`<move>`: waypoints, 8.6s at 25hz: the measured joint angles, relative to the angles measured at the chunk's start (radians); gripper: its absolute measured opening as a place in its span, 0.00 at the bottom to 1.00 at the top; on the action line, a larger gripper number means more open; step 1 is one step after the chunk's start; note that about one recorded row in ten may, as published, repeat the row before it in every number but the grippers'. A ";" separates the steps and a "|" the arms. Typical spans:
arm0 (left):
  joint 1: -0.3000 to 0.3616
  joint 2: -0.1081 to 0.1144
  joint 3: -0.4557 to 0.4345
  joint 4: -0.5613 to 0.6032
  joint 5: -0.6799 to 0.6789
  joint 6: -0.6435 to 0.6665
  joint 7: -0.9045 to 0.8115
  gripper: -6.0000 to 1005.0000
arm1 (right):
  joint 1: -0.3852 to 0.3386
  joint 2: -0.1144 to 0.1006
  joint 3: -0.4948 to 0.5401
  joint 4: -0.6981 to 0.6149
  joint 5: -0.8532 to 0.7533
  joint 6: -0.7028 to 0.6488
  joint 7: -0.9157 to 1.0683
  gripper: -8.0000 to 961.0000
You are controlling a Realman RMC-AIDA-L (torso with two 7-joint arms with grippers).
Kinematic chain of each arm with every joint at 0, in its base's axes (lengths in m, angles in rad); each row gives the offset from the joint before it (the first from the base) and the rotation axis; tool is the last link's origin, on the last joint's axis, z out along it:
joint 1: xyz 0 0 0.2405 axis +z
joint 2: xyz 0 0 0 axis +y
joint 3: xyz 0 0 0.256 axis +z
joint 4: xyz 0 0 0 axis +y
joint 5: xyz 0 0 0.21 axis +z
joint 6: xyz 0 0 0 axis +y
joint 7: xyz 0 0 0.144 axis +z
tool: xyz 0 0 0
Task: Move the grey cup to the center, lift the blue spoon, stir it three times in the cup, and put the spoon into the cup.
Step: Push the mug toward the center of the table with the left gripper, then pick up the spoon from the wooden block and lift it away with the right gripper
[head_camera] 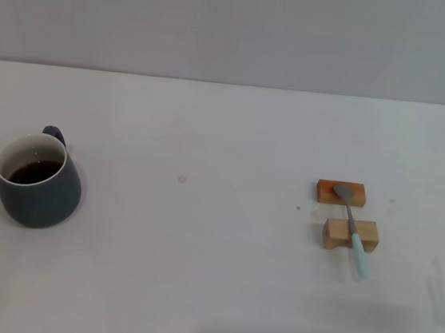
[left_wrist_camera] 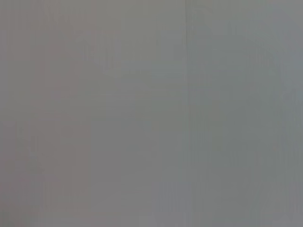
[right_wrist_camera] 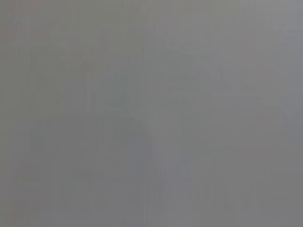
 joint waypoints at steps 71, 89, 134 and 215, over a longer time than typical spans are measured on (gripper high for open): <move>-0.229 0.000 0.152 -0.036 0.009 -0.316 0.147 0.02 | -0.020 0.000 -0.028 -0.004 0.000 -0.061 0.005 0.67; -0.286 0.002 0.162 -0.007 0.005 -0.362 0.173 0.03 | -0.020 0.000 -0.028 -0.004 0.000 -0.062 0.006 0.68; -0.328 -0.007 0.350 -0.133 0.008 -0.366 0.171 0.05 | -0.012 -0.002 -0.028 -0.005 0.000 -0.059 0.005 0.69; -0.065 0.005 0.101 -0.124 0.005 -0.187 0.061 0.86 | 0.038 -0.001 -0.114 0.087 0.009 0.316 0.191 0.82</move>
